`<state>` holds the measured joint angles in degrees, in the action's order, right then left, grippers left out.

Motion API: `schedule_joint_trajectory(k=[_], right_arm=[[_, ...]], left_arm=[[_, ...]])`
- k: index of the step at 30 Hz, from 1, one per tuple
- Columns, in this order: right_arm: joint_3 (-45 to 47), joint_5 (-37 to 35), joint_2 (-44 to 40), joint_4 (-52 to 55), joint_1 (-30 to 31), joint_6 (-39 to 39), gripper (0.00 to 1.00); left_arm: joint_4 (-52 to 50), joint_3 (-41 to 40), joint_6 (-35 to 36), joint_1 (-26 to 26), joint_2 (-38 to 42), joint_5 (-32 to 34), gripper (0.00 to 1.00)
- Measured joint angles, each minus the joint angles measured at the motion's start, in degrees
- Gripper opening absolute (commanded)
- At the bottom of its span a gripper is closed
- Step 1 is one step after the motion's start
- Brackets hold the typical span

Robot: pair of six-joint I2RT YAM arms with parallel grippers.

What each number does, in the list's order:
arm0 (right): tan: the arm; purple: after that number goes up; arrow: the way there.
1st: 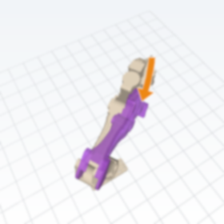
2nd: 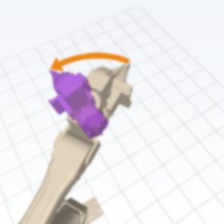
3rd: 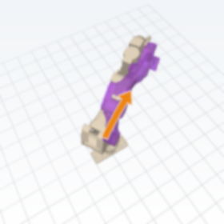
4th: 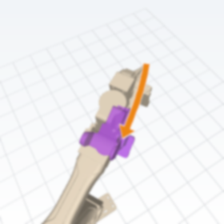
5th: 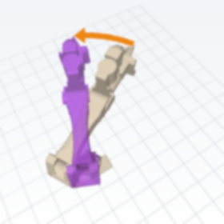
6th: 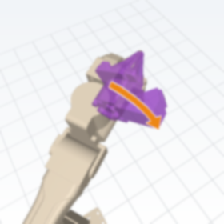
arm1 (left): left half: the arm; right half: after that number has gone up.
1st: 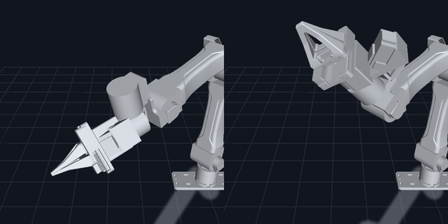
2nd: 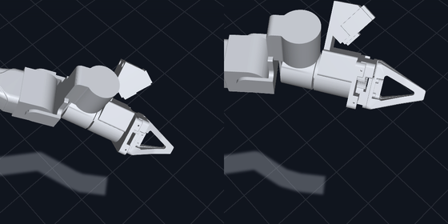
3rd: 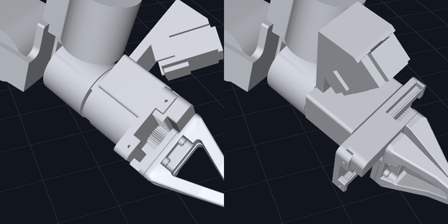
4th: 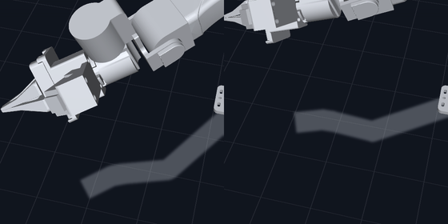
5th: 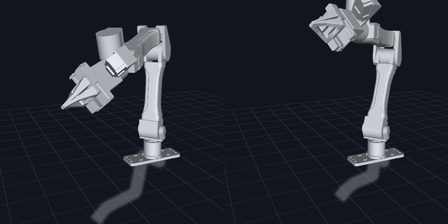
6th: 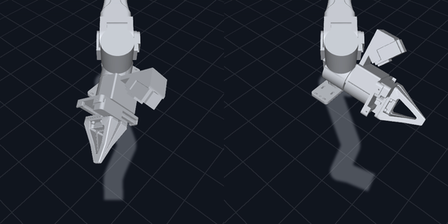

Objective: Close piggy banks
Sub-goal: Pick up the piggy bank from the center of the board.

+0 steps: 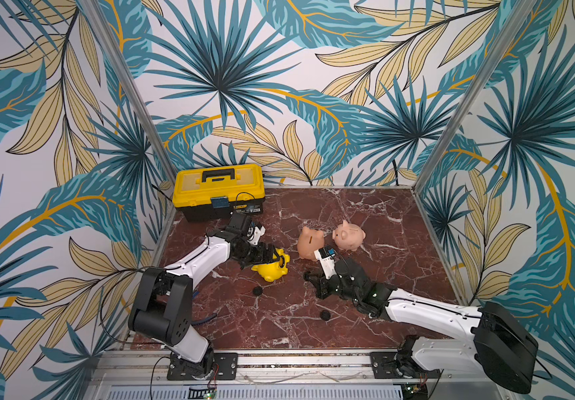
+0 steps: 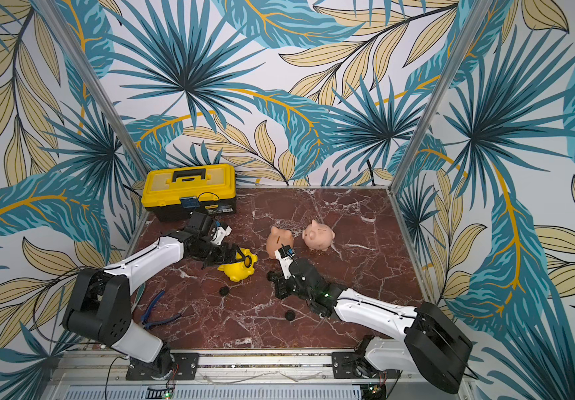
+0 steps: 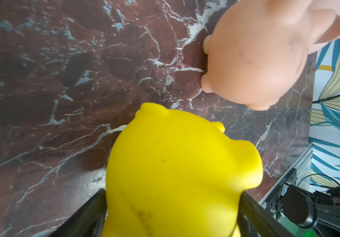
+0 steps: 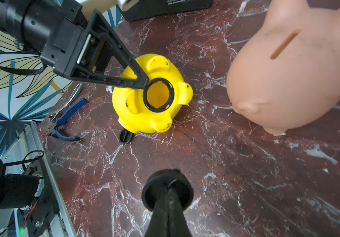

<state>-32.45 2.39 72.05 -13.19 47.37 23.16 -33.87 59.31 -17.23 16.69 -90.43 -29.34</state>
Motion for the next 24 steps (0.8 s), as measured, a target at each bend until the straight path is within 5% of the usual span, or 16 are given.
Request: schedule_joint_trajectory(k=[14,24], right_arm=[[-0.13,0.55,4.52,-7.54,-1.53,-11.45,0.0],[-3.17,2.49,9.05,-9.75,-3.41,-11.41,0.0]], left_arm=[[7.61,-3.87,1.51,0.63,0.72,-4.55,0.93],[10.64,-6.03,1.75,1.09,1.99,-4.79,0.93]])
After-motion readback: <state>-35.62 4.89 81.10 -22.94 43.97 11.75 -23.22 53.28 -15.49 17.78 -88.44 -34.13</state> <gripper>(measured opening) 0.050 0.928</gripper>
